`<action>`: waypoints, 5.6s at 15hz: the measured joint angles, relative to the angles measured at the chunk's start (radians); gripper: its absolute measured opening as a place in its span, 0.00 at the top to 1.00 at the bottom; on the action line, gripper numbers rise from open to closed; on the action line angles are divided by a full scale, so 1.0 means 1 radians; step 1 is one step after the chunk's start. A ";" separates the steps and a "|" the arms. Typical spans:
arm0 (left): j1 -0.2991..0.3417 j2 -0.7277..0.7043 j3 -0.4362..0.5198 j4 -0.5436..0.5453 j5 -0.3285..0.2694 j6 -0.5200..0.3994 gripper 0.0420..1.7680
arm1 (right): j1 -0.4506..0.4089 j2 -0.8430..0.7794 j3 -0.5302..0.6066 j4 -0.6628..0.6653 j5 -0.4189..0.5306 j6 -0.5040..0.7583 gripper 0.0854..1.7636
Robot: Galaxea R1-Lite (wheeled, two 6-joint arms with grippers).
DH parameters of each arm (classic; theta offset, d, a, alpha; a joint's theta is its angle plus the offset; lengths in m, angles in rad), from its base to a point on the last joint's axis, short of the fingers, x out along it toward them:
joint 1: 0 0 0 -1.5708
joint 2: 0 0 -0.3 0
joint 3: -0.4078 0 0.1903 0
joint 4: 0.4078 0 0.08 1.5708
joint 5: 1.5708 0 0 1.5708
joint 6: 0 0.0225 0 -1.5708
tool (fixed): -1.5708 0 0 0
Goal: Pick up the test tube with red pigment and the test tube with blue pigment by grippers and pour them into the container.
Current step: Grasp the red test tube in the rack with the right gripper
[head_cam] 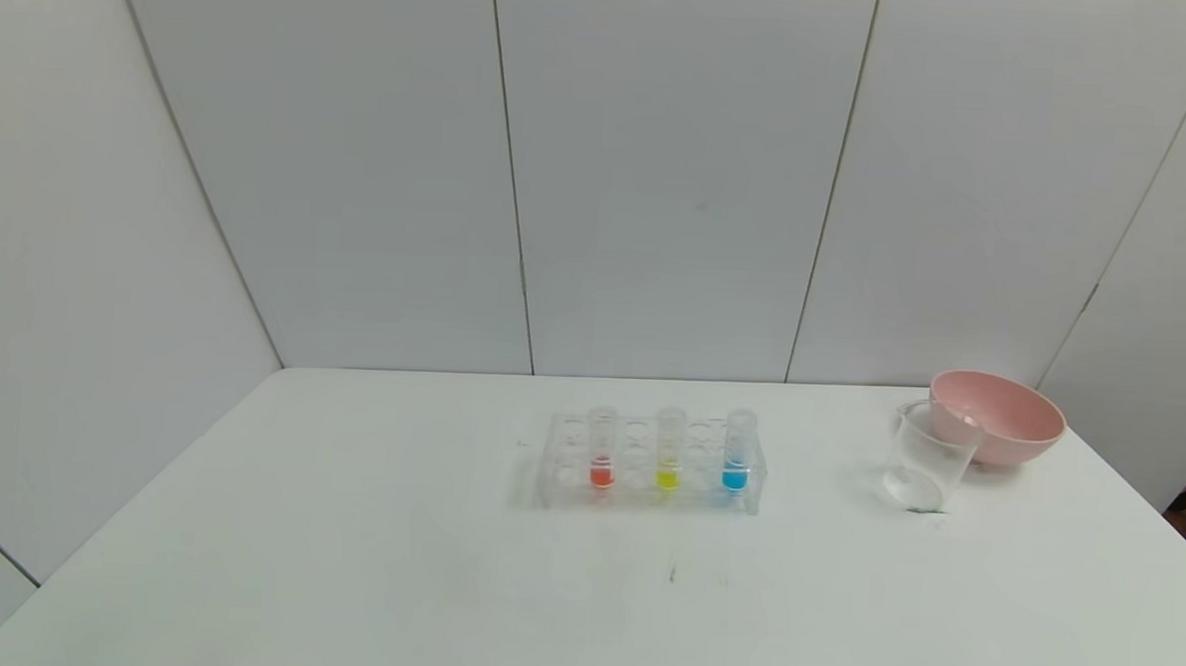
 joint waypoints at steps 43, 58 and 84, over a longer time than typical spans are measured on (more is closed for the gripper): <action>0.000 0.000 0.000 0.000 0.000 0.000 0.00 | 0.808 1.711 -0.308 -1.255 -0.469 0.102 0.03; 0.000 0.000 0.000 0.000 0.000 0.000 0.00 | 1.053 2.039 -0.617 -1.217 -0.616 0.169 0.03; 0.000 0.000 0.000 0.000 0.000 0.000 0.00 | 0.837 2.421 -1.412 -0.839 -0.500 0.121 0.10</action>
